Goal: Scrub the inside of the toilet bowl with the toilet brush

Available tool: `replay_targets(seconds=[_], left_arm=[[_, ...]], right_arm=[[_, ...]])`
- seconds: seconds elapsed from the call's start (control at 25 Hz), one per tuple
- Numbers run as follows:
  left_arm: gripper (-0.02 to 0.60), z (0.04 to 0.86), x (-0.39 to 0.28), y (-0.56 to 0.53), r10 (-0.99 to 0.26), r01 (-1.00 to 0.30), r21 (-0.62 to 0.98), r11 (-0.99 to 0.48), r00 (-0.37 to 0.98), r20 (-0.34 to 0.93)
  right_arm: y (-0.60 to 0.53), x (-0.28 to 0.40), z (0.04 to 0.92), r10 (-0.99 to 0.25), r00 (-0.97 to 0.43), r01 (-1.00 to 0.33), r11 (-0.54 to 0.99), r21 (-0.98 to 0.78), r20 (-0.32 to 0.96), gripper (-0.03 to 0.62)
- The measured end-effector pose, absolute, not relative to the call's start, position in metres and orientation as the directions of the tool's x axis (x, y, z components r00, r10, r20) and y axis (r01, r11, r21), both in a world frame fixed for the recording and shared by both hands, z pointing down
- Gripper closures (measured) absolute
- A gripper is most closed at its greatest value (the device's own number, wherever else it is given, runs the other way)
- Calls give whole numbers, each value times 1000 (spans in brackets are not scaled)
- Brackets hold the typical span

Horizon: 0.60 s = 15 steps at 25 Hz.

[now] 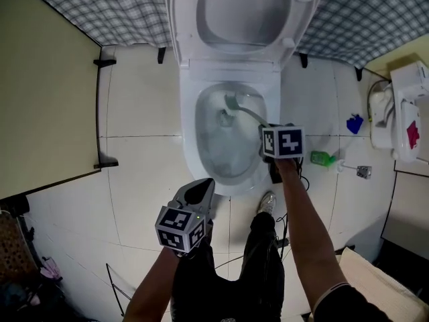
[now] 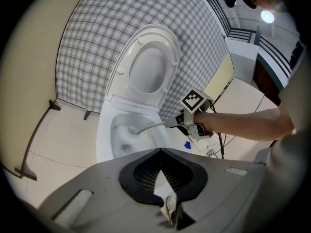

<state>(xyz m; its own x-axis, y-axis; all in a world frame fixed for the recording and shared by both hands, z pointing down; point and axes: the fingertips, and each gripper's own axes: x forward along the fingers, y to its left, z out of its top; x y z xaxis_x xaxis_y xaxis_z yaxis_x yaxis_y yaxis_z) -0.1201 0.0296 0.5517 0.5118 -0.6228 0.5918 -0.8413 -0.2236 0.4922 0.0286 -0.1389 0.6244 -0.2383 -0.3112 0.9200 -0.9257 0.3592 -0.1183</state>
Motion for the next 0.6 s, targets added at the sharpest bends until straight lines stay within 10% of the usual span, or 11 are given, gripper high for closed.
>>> replay_targets(seconds=[0.6], left_arm=[[572, 534, -100, 38, -622, -844, 487, -223, 508, 596]], right_arm=[[-65, 89, 611, -365, -125, -988, -42, -150, 923, 490]])
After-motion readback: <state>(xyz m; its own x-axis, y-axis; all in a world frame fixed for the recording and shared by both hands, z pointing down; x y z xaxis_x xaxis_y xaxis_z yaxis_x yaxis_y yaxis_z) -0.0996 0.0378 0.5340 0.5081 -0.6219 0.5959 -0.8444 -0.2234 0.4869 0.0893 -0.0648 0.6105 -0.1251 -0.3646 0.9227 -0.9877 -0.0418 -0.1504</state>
